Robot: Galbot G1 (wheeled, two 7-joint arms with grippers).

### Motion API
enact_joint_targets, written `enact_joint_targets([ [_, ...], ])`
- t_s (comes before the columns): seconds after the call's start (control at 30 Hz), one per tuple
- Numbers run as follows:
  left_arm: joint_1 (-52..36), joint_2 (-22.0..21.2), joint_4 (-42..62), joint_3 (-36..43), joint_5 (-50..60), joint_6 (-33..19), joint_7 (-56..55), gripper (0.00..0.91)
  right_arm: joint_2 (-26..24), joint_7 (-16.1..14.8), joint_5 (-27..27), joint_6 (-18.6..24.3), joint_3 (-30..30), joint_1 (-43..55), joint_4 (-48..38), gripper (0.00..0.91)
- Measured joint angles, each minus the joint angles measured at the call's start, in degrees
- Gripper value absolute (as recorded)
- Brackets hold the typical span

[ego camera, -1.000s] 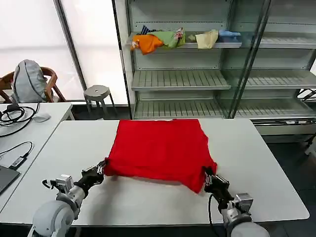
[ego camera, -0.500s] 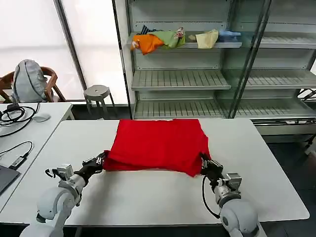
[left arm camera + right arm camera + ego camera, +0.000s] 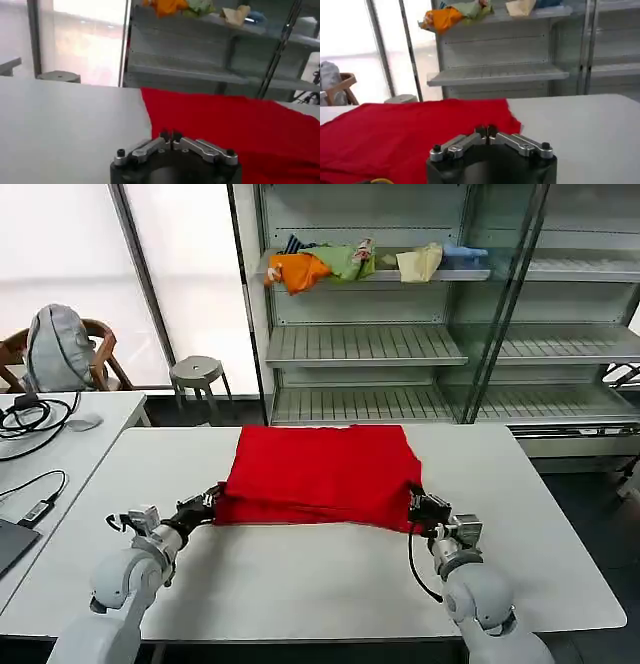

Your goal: Fold and organize the clothes.

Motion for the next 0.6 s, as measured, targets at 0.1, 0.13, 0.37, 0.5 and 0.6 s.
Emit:
enact_joint_targets([
  [0.1,-0.9,-0.1,1.3,0.0,0.0,-0.2,0.0,0.020,0.1,0.1,-0.1,-0.1,-0.2,0.9,-1.0,0.000],
  [0.13,-1.1,-0.1,1.6,0.0,0.0,-0.2,0.1,0.020,0.1,0.1,-0.1,-0.1,-0.2,1.1,-1.3,0.000],
  [0.37,-2.4,0.7,3.4,0.7,0.0,-0.9,0.8,0.474,0.3,-0.4,-0.4,-0.1,-0.5,2.6,-3.2,0.836],
  [0.5,-3.0,0.7,4.2,1.4,0.4,-1.3,1.4,0.907,0.2,-0.8,-0.8,-0.6,-0.9,3.5,-4.4,0.907],
  [0.6,-3.6,0.5,4.8,1.7,0.8,-1.6,1.5,0.907,0.3,-0.8,-1.0,-0.7,-1.2,4.3,-5.2,0.907],
])
